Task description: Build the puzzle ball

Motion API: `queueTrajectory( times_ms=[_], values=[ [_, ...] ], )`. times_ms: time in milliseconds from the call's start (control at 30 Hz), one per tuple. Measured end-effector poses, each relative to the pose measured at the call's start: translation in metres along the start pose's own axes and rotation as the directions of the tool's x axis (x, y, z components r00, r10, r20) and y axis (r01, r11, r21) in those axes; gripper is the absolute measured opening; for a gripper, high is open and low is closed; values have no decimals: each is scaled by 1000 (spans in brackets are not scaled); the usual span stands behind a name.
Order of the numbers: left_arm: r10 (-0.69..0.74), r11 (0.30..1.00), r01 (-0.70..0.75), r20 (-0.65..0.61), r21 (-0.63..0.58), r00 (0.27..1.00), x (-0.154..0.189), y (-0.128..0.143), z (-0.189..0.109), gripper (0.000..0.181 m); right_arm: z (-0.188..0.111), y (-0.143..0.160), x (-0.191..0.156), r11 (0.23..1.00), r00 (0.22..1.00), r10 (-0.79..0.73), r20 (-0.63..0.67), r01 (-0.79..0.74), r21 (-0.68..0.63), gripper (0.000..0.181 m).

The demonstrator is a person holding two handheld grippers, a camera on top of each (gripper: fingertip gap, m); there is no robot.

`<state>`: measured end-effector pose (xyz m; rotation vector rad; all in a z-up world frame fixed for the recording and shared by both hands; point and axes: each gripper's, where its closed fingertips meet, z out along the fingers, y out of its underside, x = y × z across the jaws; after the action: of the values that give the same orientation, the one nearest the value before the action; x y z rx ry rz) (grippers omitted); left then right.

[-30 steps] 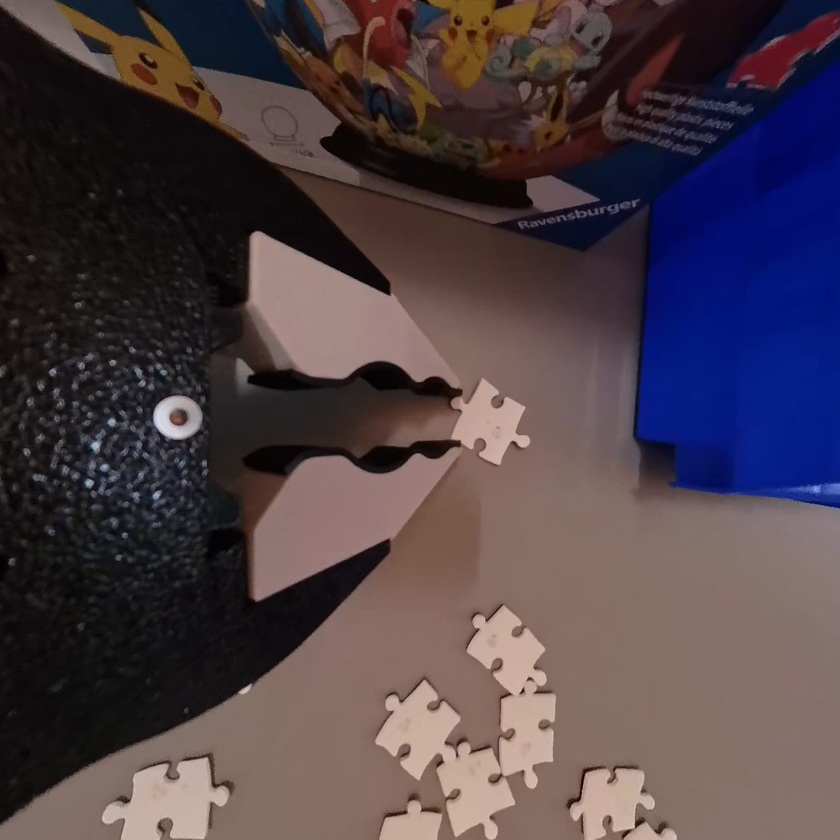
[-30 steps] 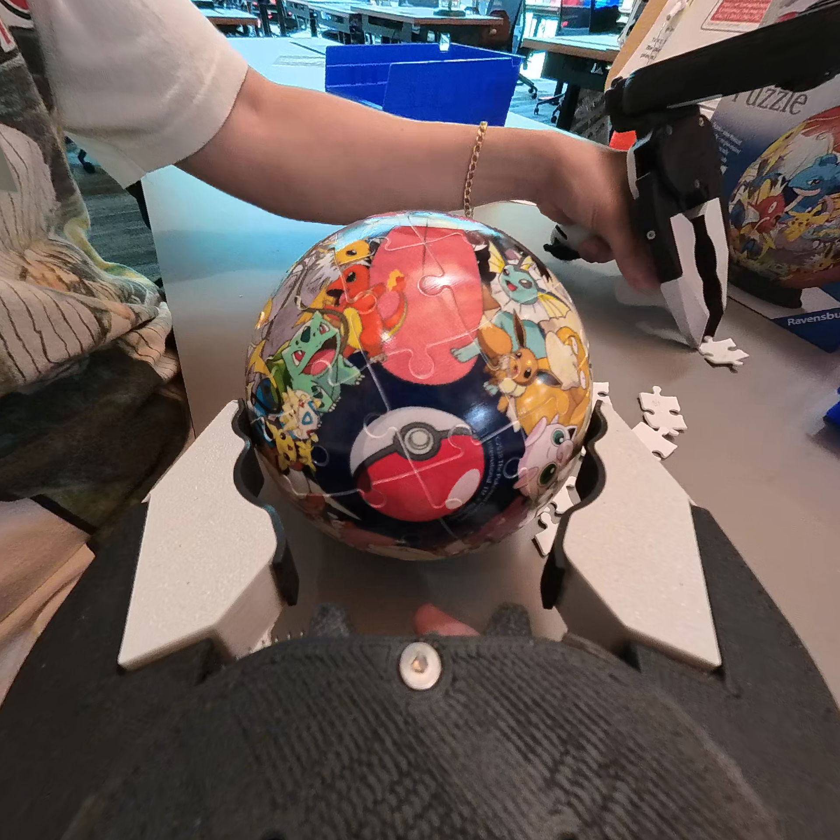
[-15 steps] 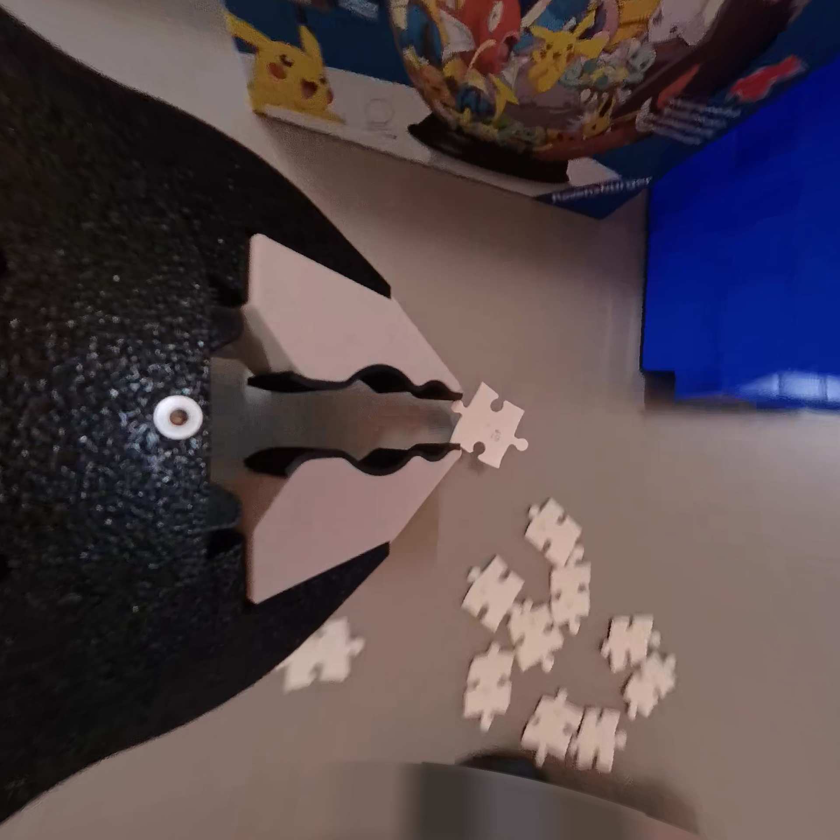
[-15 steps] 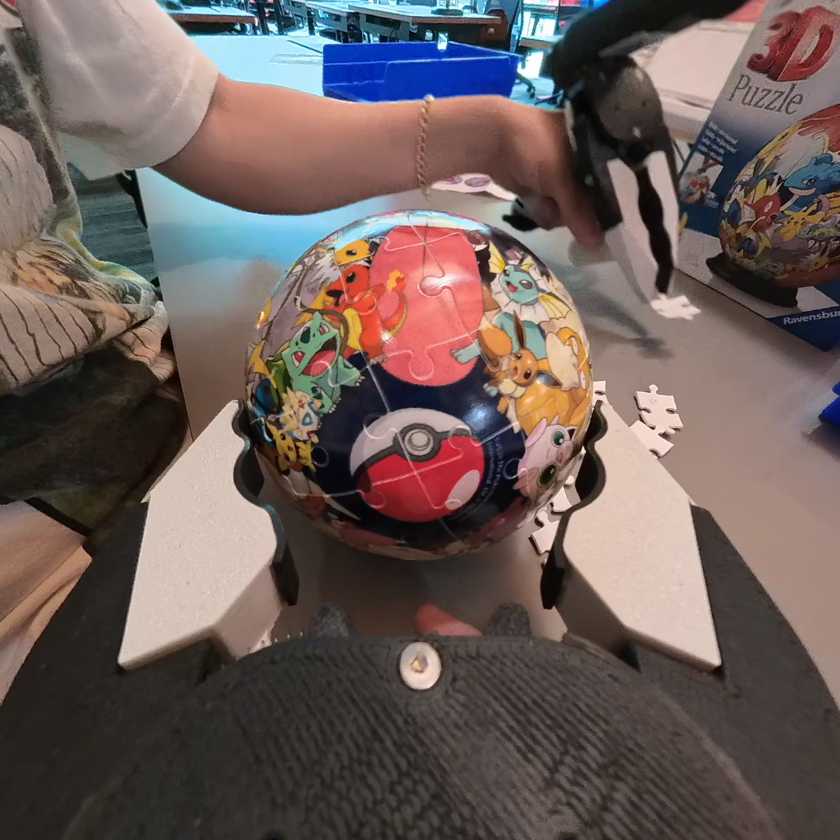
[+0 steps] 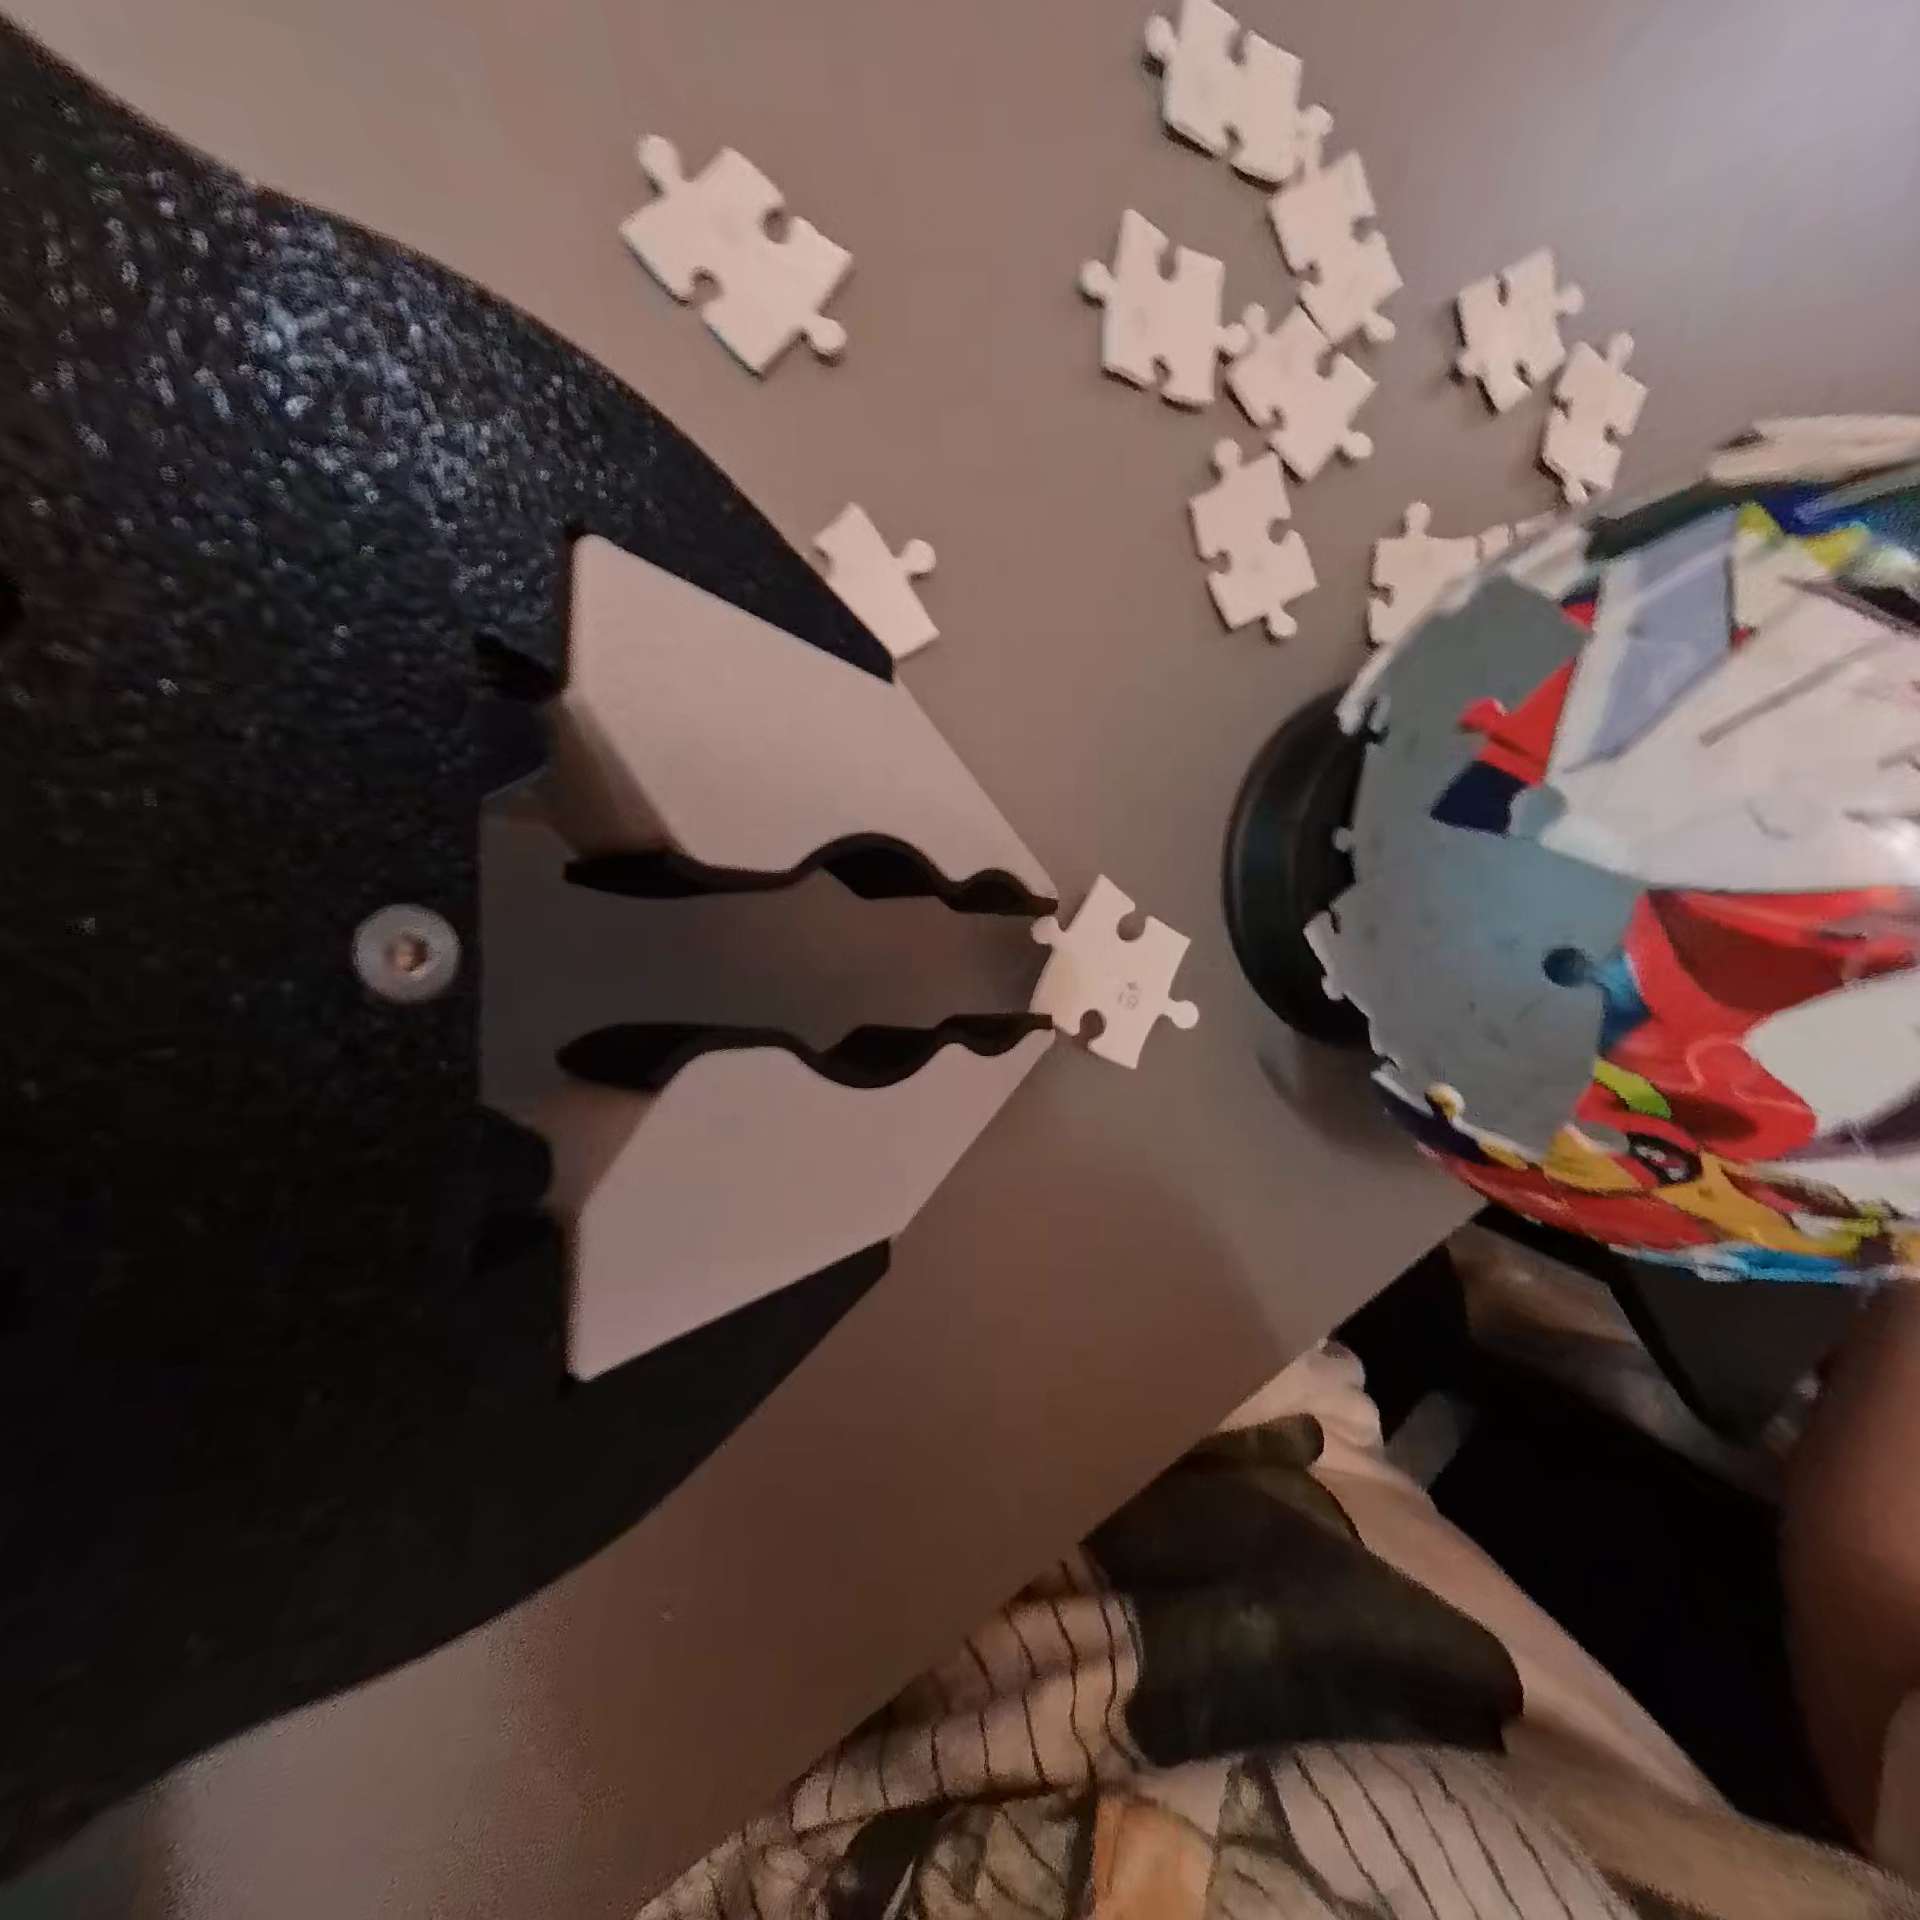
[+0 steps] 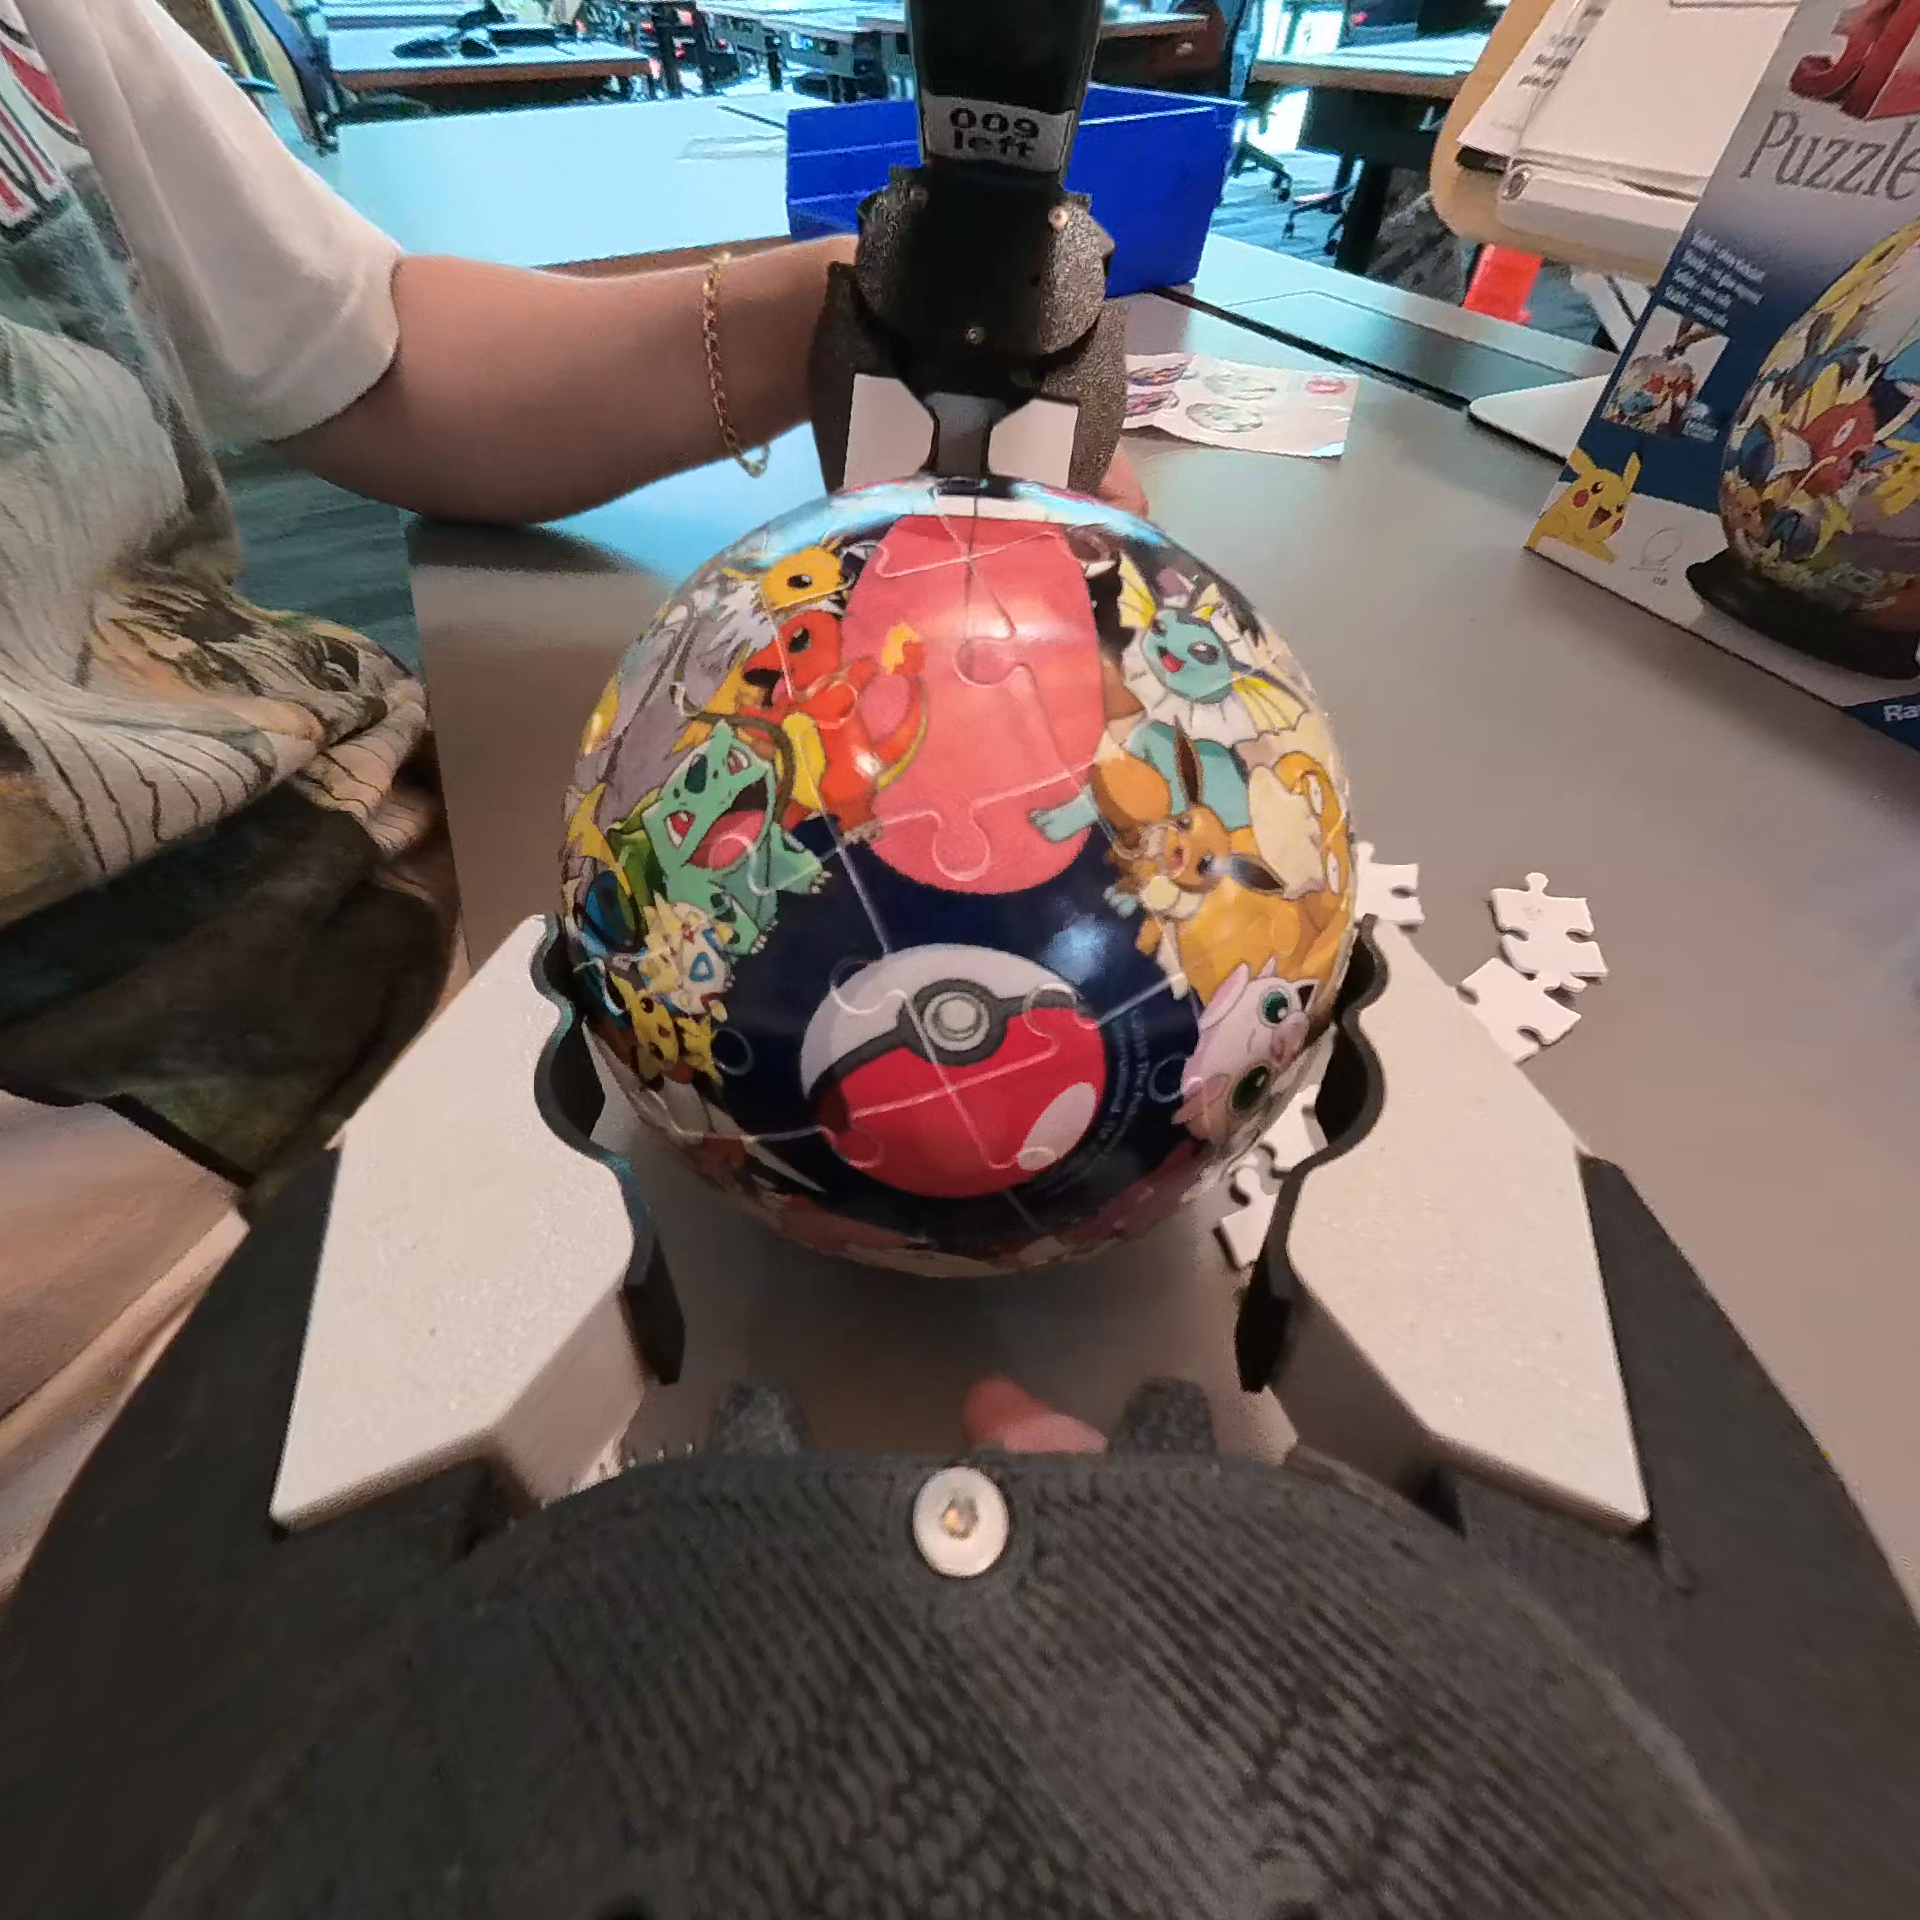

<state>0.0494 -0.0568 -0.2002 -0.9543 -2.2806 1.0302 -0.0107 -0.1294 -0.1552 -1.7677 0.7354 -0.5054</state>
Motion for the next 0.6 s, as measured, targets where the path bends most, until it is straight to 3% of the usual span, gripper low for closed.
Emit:
queueTrajectory(
  times_ms=[200,600],
  values=[
    [120,990,-122,-34,-65,992,3,-8,22,16,-2,1,-1,999,999,36,36,-36,-5,141],
    [171,985,-170,51,-16,984,-15,-34,39,16,-10,2,-4,999,999,-33,-1,33,-41,140]
  ],
)
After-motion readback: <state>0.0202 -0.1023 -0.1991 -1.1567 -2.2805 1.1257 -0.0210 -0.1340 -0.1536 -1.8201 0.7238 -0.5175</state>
